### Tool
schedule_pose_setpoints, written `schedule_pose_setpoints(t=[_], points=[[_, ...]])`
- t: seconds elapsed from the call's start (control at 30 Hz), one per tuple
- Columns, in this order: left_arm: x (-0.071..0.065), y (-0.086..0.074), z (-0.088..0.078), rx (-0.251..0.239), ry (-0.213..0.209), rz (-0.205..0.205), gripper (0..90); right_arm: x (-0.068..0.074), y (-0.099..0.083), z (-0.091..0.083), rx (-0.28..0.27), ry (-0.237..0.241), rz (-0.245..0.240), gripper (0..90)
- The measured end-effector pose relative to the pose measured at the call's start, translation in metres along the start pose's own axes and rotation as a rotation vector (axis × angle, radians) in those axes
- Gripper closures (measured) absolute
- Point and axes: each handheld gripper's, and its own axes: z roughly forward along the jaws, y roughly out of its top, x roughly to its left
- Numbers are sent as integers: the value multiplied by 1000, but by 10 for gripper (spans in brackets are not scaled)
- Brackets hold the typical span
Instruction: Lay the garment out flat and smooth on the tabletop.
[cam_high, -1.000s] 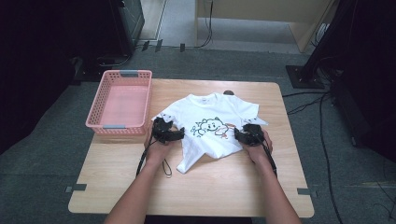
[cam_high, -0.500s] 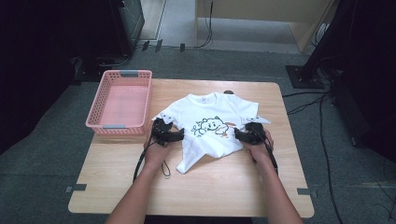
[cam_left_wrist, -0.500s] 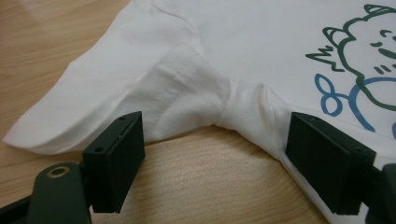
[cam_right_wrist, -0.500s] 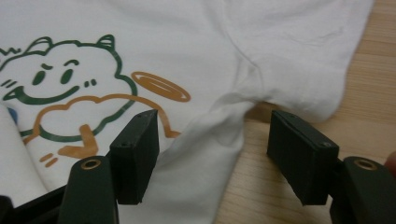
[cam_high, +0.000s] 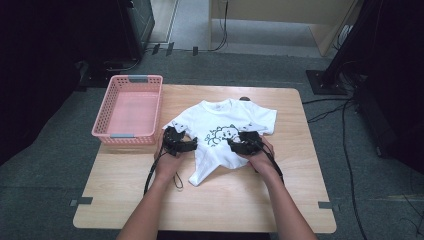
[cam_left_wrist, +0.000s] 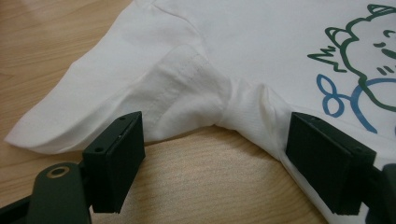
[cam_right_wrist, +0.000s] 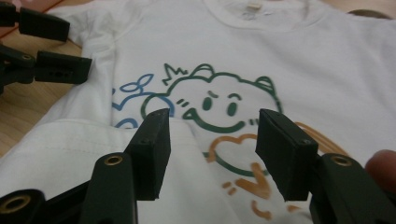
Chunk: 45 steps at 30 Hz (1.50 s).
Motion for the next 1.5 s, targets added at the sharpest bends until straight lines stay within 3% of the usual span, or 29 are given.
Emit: schedule_pose_setpoints(t=[0.17,0.27,0.43,0.53,0.8,1.1,1.3,1.43,1.5], points=[[0,0,0,-2,5,2,199,9,1,23,69,21,18,490],[0,0,0,0,5,-3,199,12,0,28,100,24,23,550],[0,0,0,1,6,-3,199,11,-3,26,105,38,21,780],[0,0,0,0,9,-2,199,12,-3,19,95,42,3,856],[0,0,0,0,9,-2,199,13,-12,-11,37,77,16,869],[0,0,0,2,9,-2,199,12,-41,-54,-16,106,-3,867],[0,0,0,1,7,-7,199,4,-69,-79,-1,87,-2,889],[0,0,1,1,7,-8,198,-2,-81,-87,-1,89,20,882],[1,1,1,3,7,-11,199,-4,-79,-87,-17,85,28,836]])
